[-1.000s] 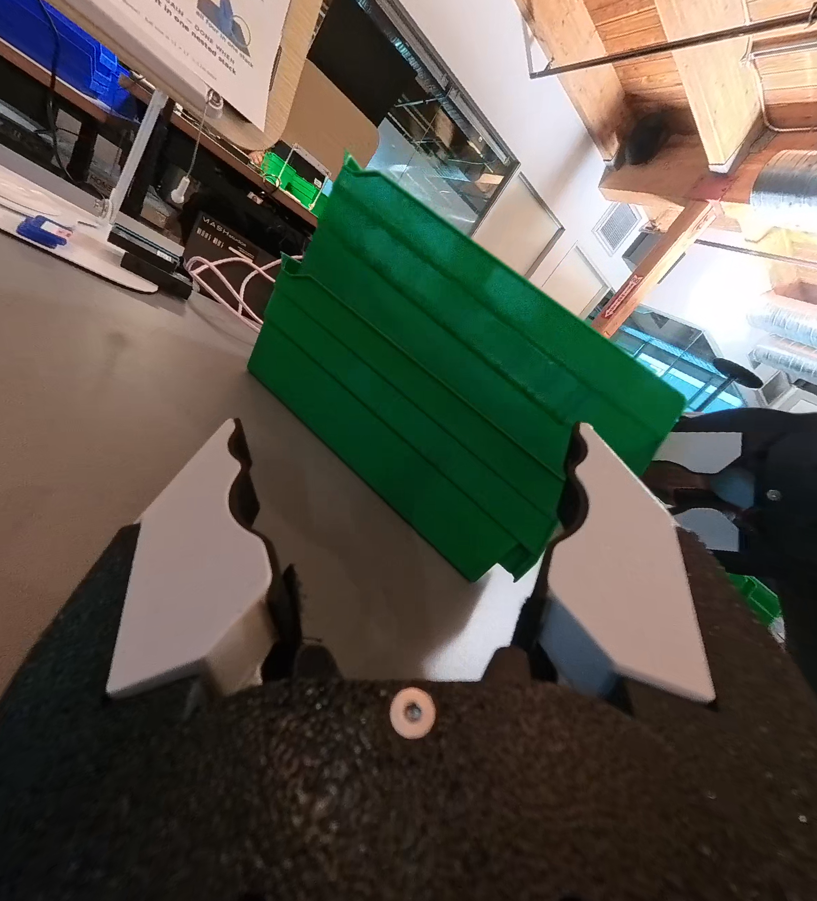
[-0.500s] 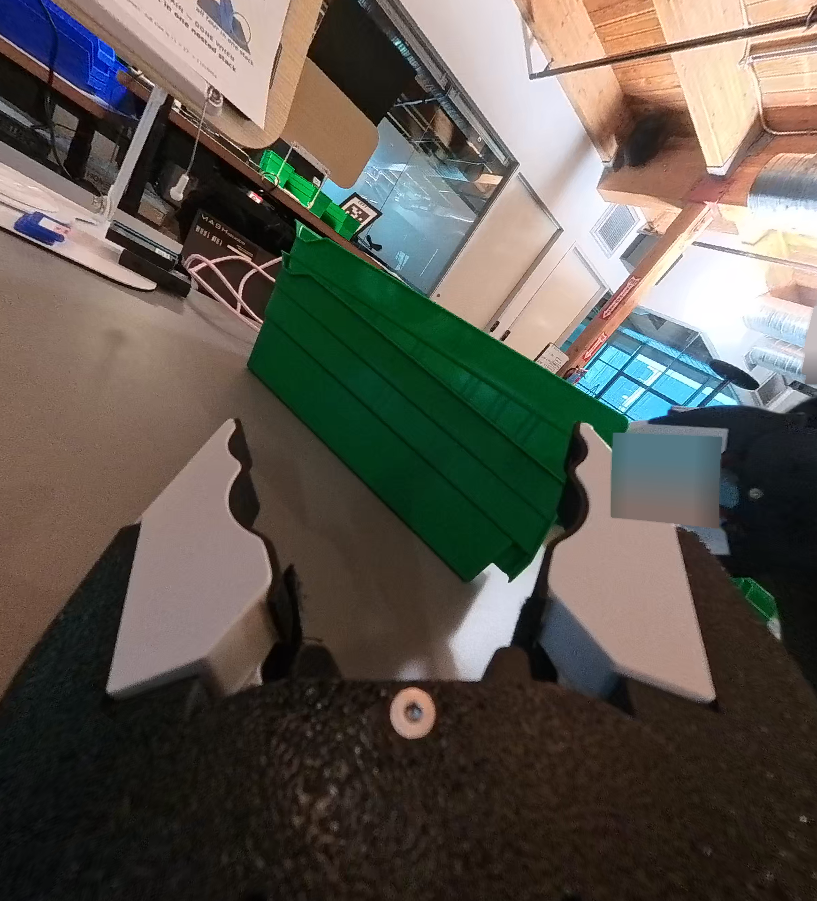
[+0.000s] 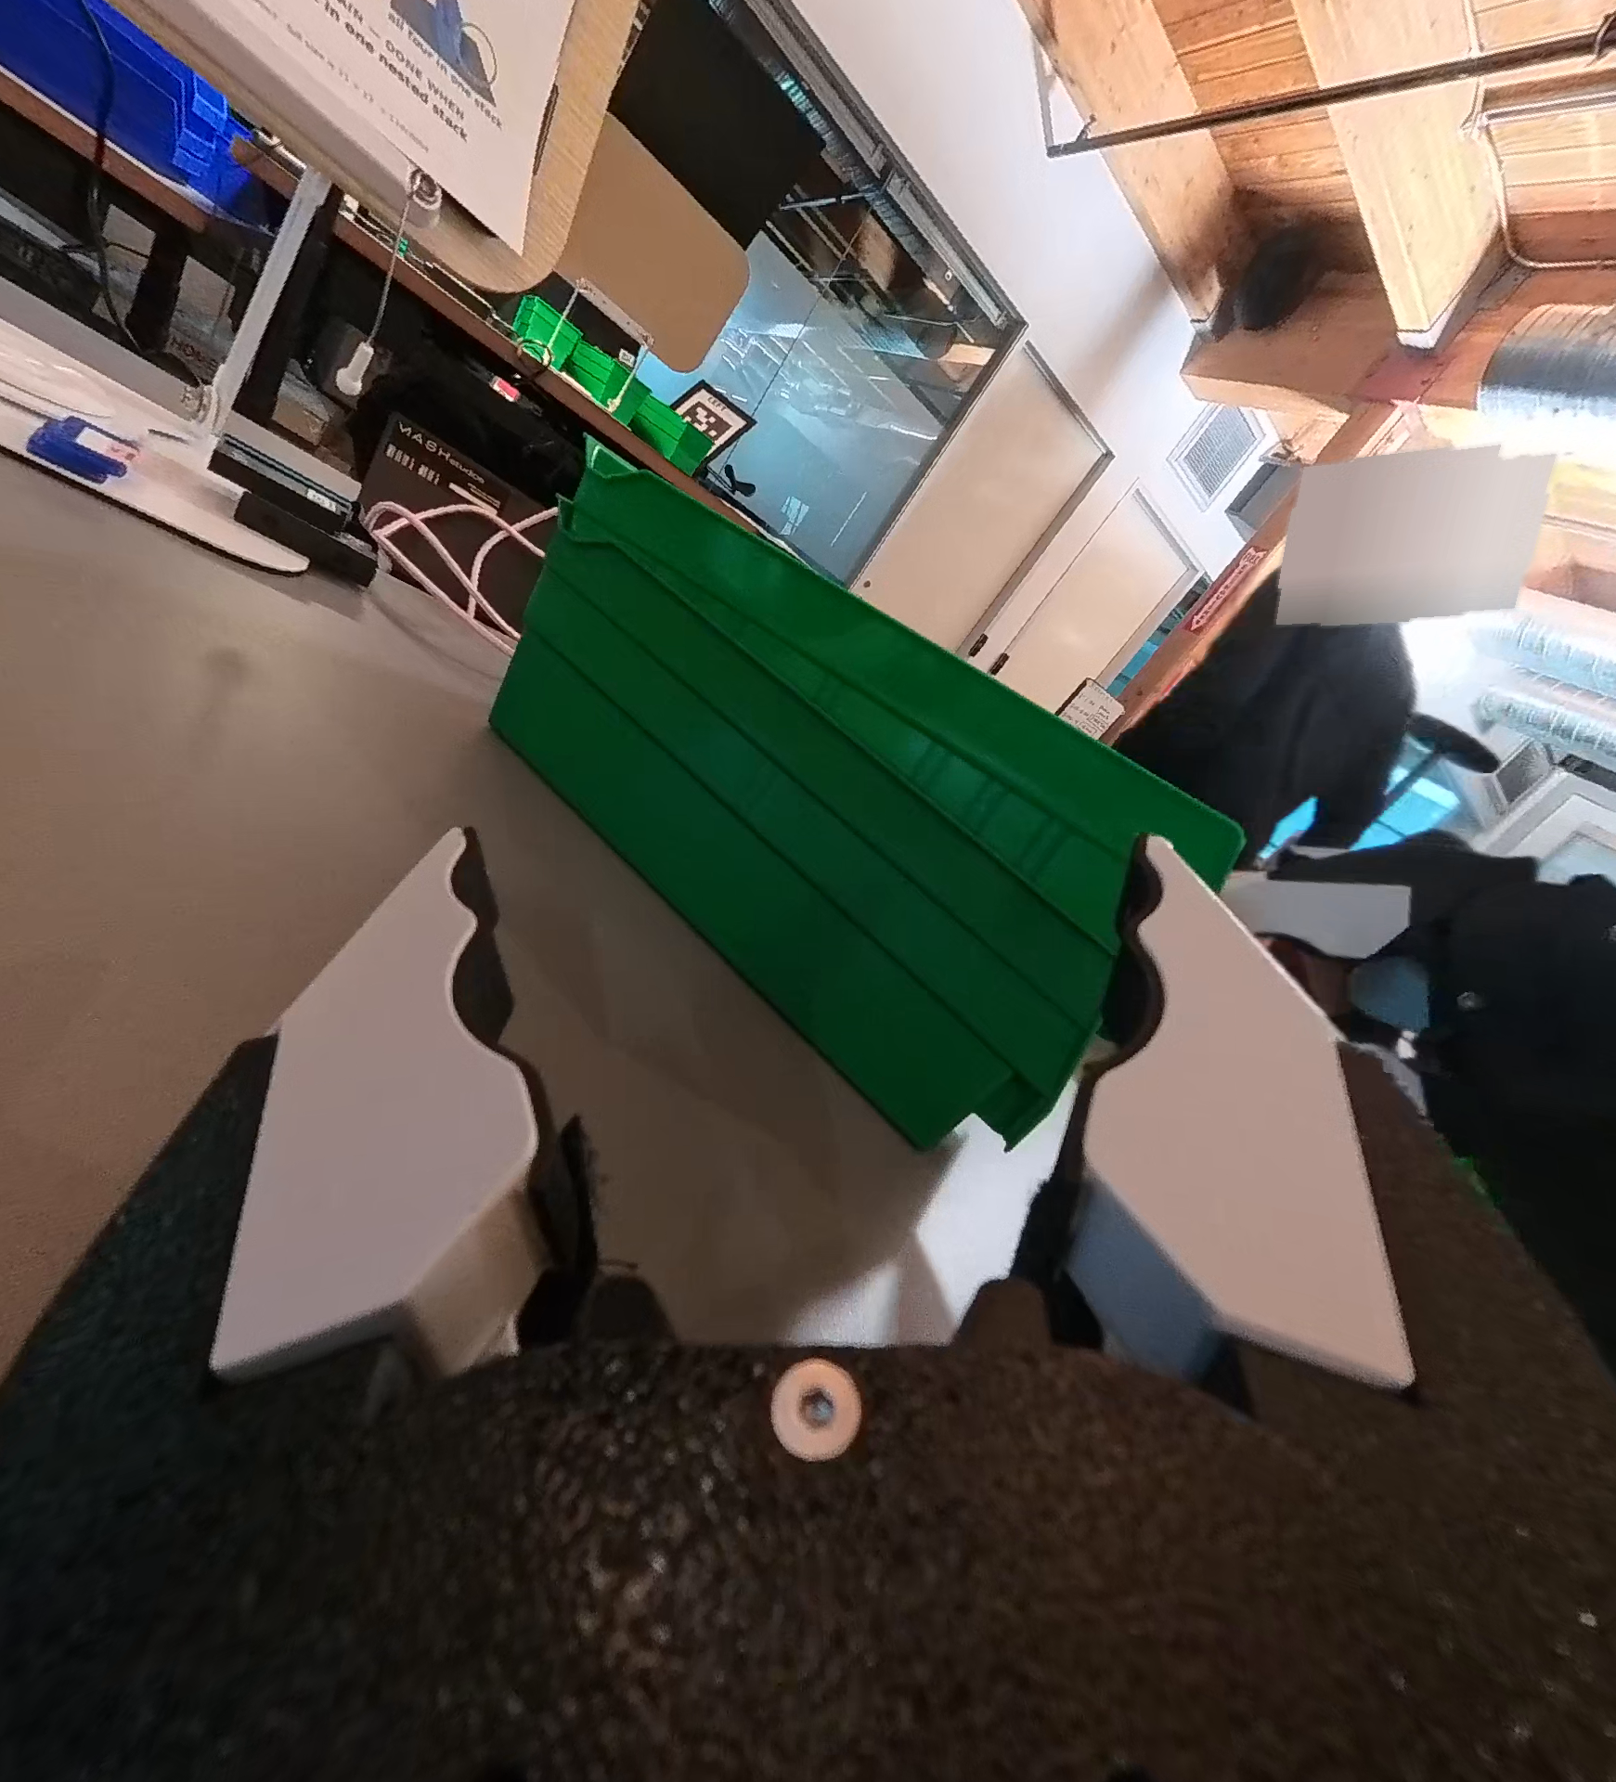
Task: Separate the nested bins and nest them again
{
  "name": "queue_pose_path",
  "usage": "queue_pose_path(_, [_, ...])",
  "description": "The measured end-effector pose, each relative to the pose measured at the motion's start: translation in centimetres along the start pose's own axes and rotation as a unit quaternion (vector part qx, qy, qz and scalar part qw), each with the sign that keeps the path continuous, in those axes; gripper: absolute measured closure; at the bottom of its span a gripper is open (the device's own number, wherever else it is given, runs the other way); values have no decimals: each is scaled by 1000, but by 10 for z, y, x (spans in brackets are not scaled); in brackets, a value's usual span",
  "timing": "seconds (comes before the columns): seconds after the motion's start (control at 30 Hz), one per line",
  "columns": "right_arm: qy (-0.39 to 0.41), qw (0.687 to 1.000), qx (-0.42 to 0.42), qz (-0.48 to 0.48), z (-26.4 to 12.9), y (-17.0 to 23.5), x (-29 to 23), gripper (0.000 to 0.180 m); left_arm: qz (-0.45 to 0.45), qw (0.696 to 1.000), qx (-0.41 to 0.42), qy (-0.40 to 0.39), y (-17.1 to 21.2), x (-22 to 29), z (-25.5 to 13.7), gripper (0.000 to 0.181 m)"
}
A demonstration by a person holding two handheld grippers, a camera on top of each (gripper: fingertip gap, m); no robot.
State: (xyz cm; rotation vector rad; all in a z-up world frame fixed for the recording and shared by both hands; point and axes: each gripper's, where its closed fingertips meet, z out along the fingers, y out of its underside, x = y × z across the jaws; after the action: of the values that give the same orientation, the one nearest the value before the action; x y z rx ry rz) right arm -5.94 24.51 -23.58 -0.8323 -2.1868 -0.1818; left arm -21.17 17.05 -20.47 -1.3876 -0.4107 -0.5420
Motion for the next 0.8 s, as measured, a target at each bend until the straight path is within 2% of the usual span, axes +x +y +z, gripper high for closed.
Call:
queue_pose_path(0.07, [23,1000,4,-7,3,-2,6,150,-1,1000,0,0,0,0,0,55])
queue_pose_path(0.2, [69,997,24,-7,3,-13,8,150,-2,1000,1,0,-1,0,0,55])
queue_pose_path(0.4, [126,992,5,-25,11,-17,7,151,-3,1000,1,1,0,0,0,55])
queue_pose_path(0.53, [121,992,14,-11,14,-21,4,150,-6,1000,2,2,-1,0,-1,55])
queue_pose_path(0.57, [111,994,22,7,13,-22,4,148,-7,1000,2,3,-1,0,0,55])
queue_pose_path(0.7, [74,994,52,67,3,-29,2,116,-8,1000,3,3,-1,0,-1,55])
queue_pose_path(0.8, [51,993,72,82,-5,-36,-6,112,-8,1000,2,3,0,0,0,55])
